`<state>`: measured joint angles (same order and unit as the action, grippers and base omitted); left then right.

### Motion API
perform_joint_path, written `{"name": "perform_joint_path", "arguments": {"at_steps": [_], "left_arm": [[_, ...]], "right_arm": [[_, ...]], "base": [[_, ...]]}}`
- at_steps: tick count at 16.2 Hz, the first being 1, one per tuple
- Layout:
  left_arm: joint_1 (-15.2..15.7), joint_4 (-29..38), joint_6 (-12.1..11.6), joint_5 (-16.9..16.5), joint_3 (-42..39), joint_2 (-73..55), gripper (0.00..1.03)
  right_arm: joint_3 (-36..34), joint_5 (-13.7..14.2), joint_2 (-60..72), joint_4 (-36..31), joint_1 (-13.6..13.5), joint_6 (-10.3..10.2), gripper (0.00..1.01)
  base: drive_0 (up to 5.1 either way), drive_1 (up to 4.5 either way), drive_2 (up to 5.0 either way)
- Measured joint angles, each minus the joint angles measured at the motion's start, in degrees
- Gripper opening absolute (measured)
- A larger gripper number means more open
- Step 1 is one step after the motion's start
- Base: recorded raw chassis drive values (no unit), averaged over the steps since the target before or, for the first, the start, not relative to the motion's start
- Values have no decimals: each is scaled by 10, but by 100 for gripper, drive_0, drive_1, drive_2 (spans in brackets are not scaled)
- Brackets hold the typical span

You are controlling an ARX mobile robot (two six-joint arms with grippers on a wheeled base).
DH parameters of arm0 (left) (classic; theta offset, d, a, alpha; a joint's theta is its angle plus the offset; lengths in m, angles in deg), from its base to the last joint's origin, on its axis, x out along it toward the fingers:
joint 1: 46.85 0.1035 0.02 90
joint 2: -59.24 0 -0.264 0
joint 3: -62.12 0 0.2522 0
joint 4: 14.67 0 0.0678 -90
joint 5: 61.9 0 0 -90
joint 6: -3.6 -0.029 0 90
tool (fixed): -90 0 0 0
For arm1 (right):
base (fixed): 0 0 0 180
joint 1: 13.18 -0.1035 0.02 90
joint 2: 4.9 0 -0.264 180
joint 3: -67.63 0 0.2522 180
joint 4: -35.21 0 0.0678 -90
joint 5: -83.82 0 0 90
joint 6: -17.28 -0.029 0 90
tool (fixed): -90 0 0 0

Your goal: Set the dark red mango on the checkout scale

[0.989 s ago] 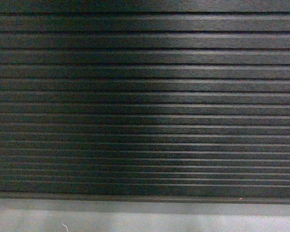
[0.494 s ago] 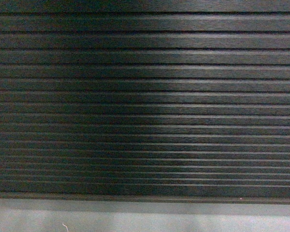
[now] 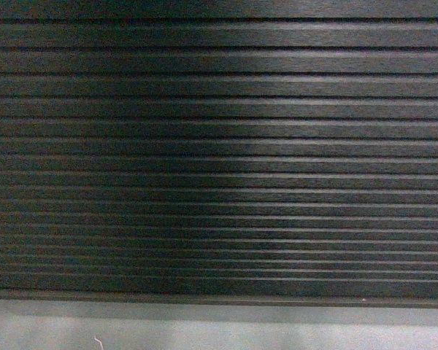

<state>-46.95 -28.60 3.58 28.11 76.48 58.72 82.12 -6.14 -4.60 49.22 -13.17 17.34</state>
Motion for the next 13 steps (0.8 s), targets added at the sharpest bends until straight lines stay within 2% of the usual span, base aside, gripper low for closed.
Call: {"name": "perform_joint_path", "arguments": {"at_steps": [13], "left_arm": [[0,-3,0,0,0,0,98]], "right_arm": [[0,0,0,1,0,0,98]], "base": [[0,0,0]]}}
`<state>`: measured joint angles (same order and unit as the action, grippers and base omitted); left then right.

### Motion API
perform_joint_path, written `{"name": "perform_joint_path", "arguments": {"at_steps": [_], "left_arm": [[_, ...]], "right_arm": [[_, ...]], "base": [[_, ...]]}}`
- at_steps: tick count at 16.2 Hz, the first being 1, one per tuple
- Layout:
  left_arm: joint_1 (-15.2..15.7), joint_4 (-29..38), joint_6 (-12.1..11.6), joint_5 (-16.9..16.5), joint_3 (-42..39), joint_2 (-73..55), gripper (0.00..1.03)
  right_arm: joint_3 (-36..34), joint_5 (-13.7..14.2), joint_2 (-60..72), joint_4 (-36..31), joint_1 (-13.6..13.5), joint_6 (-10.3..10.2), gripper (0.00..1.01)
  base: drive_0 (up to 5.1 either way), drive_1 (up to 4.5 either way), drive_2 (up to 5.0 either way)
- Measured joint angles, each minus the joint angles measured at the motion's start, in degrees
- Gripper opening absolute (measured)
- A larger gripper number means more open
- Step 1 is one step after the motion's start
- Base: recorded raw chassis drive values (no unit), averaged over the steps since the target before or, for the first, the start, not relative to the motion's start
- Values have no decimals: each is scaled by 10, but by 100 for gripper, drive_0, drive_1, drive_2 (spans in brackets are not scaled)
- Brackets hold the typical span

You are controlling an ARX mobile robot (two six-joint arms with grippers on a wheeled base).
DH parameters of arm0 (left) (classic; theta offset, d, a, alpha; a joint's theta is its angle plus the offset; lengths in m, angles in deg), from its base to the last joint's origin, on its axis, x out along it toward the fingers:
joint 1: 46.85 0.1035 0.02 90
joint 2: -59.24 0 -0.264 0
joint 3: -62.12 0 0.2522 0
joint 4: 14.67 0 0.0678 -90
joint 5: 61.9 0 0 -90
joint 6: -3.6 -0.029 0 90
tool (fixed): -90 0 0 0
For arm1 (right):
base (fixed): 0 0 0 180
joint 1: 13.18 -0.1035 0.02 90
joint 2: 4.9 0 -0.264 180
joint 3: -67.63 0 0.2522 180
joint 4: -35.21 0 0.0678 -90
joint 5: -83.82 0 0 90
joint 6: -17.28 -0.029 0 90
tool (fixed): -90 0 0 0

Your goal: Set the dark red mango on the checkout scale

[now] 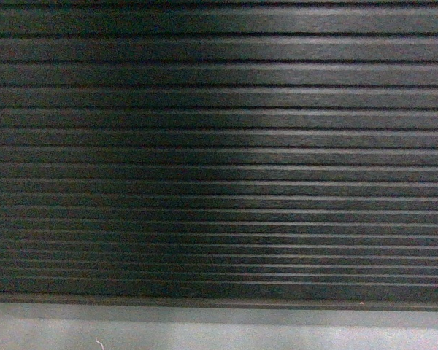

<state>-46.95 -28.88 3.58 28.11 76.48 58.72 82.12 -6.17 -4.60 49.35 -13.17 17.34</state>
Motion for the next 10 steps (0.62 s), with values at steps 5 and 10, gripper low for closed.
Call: {"name": "perform_joint_path", "arguments": {"at_steps": [5,10], "left_arm": [[0,2,0,1,0,0,98],[0,3,0,0,0,0,98]], "right_arm": [[0,-1,0,-1,0,-1,98],[0,0,0,-1,0,0,98]], "base": [[0,0,0],[0,0,0]]}}
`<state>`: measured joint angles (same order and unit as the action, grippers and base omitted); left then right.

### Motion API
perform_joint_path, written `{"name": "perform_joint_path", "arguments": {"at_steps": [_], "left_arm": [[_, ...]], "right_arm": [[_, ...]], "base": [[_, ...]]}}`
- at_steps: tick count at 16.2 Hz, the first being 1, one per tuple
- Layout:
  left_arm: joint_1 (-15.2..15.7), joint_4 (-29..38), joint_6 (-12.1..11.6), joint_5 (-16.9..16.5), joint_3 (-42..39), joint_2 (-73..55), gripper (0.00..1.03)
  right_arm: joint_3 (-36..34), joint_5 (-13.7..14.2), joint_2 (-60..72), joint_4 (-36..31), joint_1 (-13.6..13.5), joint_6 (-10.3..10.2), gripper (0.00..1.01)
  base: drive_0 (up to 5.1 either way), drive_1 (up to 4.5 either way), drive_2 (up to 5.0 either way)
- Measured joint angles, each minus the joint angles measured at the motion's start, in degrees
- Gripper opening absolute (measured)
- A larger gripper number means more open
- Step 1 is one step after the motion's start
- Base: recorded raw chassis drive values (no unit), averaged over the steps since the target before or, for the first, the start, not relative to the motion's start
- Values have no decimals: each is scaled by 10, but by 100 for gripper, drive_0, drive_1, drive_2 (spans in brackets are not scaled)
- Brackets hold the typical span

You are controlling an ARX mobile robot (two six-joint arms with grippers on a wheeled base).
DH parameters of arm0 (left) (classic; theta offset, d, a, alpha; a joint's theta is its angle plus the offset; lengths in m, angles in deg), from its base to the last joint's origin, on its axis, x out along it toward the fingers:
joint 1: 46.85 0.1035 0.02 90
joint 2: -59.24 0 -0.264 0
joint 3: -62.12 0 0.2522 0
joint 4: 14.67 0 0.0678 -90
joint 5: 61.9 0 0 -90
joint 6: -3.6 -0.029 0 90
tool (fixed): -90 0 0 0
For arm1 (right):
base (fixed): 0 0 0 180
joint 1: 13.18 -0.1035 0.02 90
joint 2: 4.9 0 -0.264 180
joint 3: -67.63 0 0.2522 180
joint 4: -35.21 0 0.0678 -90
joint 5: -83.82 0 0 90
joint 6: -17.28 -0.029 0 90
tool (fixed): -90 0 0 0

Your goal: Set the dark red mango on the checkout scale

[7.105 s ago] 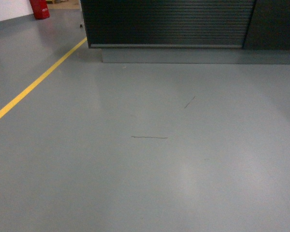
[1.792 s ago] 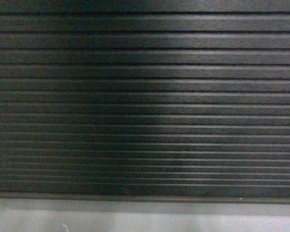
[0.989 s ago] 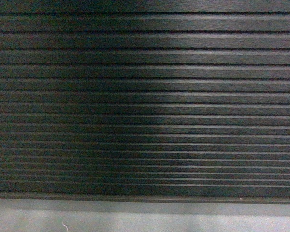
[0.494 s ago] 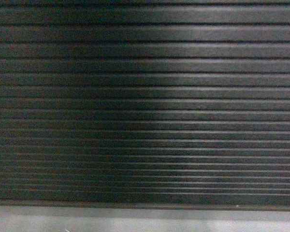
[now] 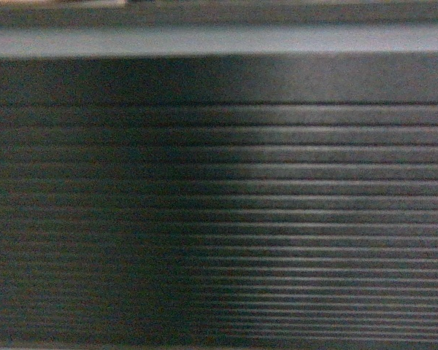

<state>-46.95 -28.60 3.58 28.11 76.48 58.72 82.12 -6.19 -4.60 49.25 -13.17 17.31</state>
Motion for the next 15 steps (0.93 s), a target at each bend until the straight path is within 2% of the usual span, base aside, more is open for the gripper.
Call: {"name": "perform_joint_path", "arguments": {"at_steps": [15], "left_arm": [[0,2,0,0,0,0,98]], "right_arm": [[0,1,0,-3,0,0,98]], "base": [[0,0,0]]}}
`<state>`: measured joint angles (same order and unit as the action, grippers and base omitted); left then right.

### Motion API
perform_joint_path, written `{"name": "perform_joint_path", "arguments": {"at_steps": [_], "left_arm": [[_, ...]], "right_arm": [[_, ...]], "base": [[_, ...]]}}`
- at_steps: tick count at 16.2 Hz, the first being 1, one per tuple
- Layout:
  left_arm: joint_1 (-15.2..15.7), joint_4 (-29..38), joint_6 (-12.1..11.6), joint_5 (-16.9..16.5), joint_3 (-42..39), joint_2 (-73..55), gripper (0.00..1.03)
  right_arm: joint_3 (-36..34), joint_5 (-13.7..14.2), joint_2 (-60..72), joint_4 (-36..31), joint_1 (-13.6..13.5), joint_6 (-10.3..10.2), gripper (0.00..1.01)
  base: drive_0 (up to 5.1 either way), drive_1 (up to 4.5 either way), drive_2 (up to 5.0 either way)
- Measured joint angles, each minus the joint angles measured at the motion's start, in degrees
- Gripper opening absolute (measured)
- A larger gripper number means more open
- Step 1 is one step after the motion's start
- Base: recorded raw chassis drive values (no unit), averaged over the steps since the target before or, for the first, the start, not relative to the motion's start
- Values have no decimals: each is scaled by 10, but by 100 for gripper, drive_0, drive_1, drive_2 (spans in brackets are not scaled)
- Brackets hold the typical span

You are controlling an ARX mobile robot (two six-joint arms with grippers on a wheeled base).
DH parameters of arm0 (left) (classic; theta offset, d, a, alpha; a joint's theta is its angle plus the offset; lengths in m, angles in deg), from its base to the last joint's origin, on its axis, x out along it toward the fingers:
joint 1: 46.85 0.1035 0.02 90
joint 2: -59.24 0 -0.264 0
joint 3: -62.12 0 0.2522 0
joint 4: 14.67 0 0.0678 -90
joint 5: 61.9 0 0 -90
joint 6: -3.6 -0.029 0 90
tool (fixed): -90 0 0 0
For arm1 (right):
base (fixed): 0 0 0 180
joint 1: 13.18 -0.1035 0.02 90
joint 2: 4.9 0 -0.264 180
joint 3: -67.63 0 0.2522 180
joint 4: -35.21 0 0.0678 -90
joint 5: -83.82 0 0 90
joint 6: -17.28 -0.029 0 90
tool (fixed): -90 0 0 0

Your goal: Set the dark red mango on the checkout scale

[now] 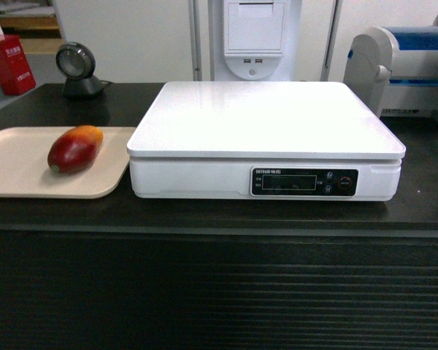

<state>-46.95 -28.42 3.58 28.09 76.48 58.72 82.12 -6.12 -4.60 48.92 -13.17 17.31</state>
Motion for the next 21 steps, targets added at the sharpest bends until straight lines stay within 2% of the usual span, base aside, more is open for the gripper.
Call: {"name": "perform_joint_path", "arguments": {"at_steps": [21], "left_arm": [[0,-2,0,0,0,0,98]], "right_arm": [[0,0,0,3,0,0,98]], "base": [[0,0,0]]}}
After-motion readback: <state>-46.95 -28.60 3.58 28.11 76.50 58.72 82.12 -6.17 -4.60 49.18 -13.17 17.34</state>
